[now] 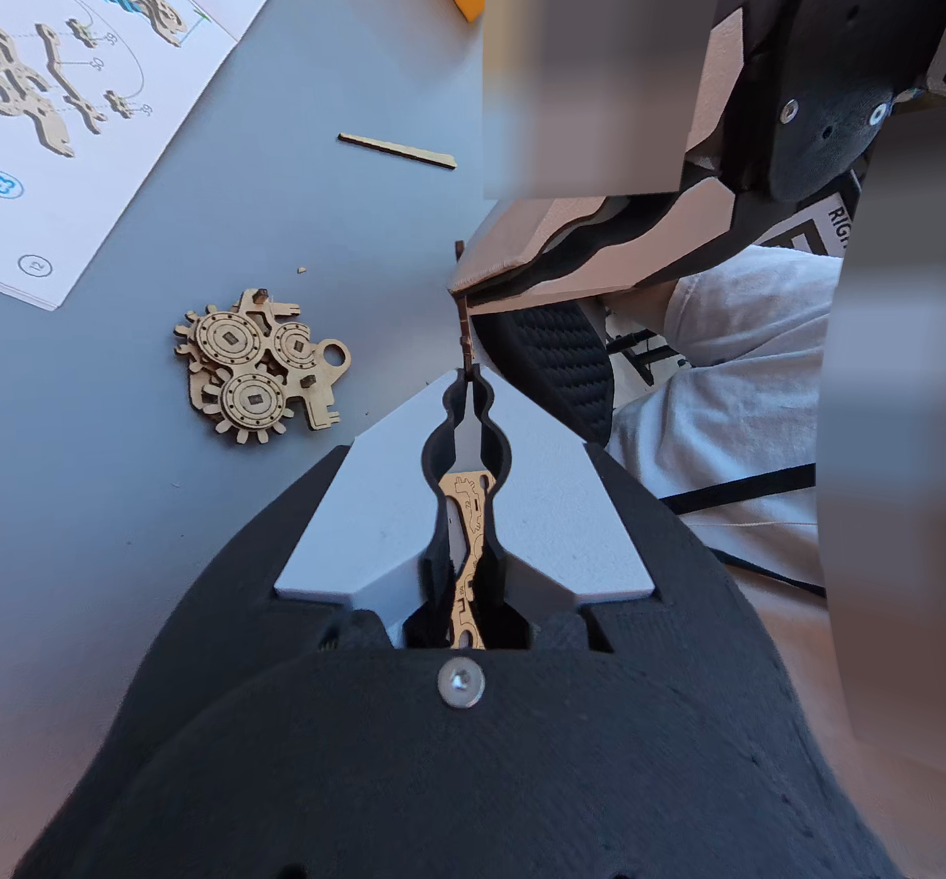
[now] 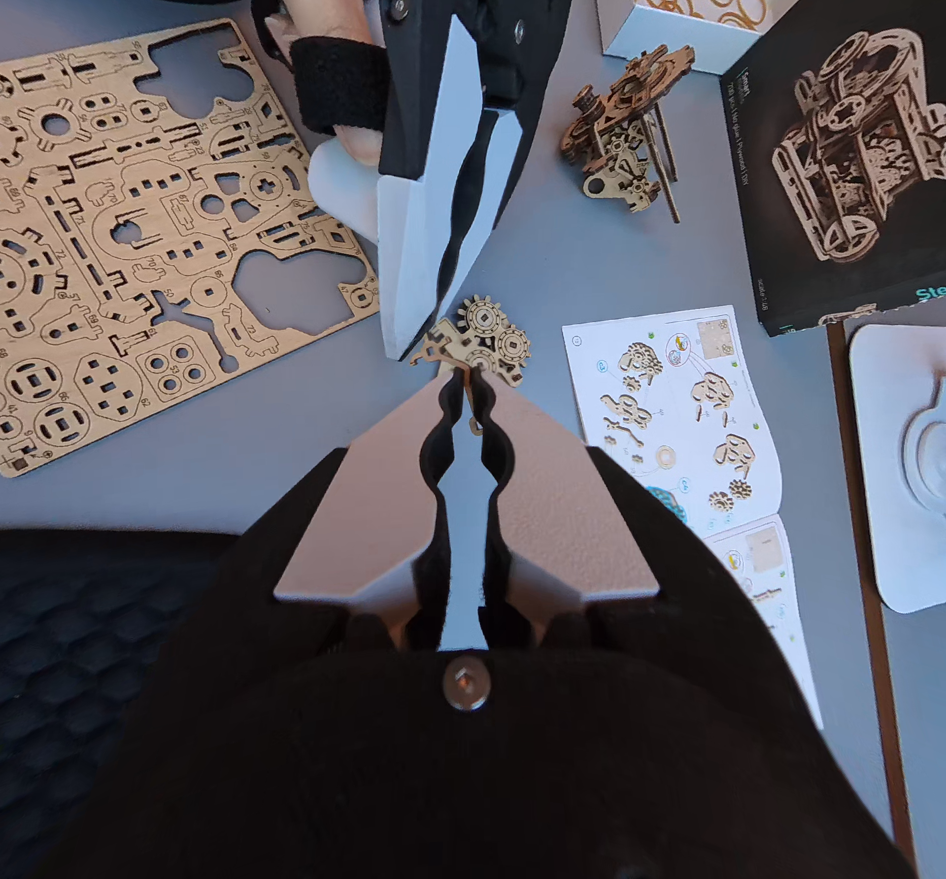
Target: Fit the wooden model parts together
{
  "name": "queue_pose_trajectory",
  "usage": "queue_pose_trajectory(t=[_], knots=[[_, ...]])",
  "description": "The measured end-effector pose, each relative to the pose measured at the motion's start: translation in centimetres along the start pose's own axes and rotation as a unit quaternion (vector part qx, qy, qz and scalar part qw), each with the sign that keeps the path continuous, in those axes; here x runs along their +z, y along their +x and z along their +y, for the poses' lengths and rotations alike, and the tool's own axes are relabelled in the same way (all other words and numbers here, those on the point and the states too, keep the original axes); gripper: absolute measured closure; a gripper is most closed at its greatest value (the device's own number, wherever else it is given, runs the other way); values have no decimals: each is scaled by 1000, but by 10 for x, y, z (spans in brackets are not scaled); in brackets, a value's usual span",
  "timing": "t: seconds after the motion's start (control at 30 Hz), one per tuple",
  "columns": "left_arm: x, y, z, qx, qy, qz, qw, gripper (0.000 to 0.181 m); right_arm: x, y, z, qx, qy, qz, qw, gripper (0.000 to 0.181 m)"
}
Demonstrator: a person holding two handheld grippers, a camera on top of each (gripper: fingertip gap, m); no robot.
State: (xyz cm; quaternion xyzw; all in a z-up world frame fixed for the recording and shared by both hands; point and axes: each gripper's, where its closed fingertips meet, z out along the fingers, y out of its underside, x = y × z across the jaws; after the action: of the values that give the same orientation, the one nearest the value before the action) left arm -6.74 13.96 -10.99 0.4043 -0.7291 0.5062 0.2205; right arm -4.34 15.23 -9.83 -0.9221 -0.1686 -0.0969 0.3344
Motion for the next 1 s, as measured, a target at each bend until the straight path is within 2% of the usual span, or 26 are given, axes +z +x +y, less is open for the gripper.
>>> queue_pose_trajectory(t=[0.03,0.4,0.57,0.63,0.67,0.83,1.0], knots=[[1,1,2,1,-5,2,1000,181,0,-1,0,0,3,-2,1000,180],[-1,-3,3,-9,-9,4,1000,181,4,-1,1,7,28,-25,999,179],[-6,-7,1,-14,-6,3,1000,181,12,5,1,25,30,-8,999,180],[-16,-14,-3,-13,5,-18,1000,167,16,10,6,37,12,6,999,180],[-23,-19,-6,-6,12,-35,999,166,18,12,9,41,6,14,999,180],[-53,-36,-14,28,31,-96,995,168,30,11,15,78,-11,8,997,180],[-53,-42,-9,42,15,-111,993,172,35,12,19,78,-18,11,997,180]])
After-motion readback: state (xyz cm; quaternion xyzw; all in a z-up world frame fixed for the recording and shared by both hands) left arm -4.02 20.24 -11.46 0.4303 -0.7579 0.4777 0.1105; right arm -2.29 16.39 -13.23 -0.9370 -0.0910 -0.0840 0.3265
